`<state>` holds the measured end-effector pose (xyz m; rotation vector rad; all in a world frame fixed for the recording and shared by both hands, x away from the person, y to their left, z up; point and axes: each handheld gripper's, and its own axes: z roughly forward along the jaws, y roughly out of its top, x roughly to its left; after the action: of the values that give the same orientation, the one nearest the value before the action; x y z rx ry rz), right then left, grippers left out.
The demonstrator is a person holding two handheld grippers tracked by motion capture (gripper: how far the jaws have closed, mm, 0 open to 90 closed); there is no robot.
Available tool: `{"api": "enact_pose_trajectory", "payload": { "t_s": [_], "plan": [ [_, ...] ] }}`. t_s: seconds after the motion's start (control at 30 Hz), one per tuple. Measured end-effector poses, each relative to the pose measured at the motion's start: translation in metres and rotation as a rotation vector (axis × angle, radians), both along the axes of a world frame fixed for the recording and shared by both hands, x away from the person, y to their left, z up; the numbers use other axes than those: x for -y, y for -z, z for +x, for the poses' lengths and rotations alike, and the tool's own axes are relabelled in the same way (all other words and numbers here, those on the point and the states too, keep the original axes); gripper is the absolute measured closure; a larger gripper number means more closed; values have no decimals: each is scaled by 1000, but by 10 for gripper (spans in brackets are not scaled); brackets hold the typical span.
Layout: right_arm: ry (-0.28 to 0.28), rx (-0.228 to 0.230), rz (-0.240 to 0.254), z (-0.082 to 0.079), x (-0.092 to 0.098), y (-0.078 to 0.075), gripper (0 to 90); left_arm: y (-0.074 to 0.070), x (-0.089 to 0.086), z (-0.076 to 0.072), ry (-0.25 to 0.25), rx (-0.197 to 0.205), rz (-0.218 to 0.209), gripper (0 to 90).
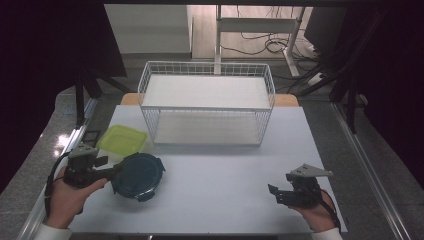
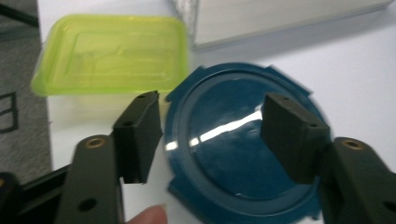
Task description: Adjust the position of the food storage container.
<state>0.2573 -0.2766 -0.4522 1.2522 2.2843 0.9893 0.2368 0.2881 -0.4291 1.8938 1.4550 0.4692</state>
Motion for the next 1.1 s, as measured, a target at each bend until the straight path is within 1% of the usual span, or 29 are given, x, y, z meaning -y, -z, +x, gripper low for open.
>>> {"api": "enact_pose_trajectory", "payload": {
  "t_s": [0.07,0.17,0.2,0.23,0.27,0.33,0.37,0.43,0.47,0.5,0.53,0.57,0.6,0.63,0.67,0.7,0.8,0.9,1.0,1.03,1.1],
  "plan": [
    [1,0,-2,-1,0,0,249,4,-4,3,-7,-13,6,410],
    [7,-1,-8,-2,2,1,249,11,-11,11,-31,-36,11,486],
    [12,-3,-6,0,2,1,250,13,-13,14,-39,-44,10,536],
    [12,-3,-6,0,2,1,250,15,-14,15,-43,-47,7,536],
    [15,-3,-6,1,2,1,250,16,-16,16,-48,-50,11,559],
    [17,-6,-15,3,0,2,250,20,-18,19,-48,-69,8,626],
    [13,-10,-19,5,-2,2,250,22,-20,19,-55,-77,21,655],
    [11,-10,-21,5,-2,3,250,24,-22,20,-56,-82,29,664],
    [9,-11,-21,5,-3,3,250,25,-23,20,-55,-89,30,682],
    [8,-11,-23,6,-3,3,250,28,-25,21,-54,-105,33,714],
    [8,-11,-23,6,-3,3,250,28,-25,21,-54,-105,33,733],
    [8,-11,-24,6,-3,3,250,30,-27,22,-51,-112,45,733],
    [10,-12,-24,7,-3,3,250,32,-28,24,-53,-122,55,751],
    [12,-13,-26,7,-3,3,250,35,-29,26,-50,-137,74,771],
    [12,-14,-26,8,-2,4,250,37,-30,28,-49,-148,84,805],
    [14,-15,-26,8,-2,4,250,40,-31,31,-49,-163,91,826],
    [16,-18,-34,9,-3,5,250,45,-33,36,-43,-186,97,889],
    [18,-22,-39,9,-3,6,250,47,-32,39,-28,-202,101,900],
    [23,-24,-42,9,-2,7,250,52,-24,44,3,-221,117,900],
    [23,-24,-42,9,-2,7,250,52,-24,44,3,-221,117,900],
    [26,-26,-44,9,-2,7,250,54,-19,46,16,-228,127,900]
  ]
}}
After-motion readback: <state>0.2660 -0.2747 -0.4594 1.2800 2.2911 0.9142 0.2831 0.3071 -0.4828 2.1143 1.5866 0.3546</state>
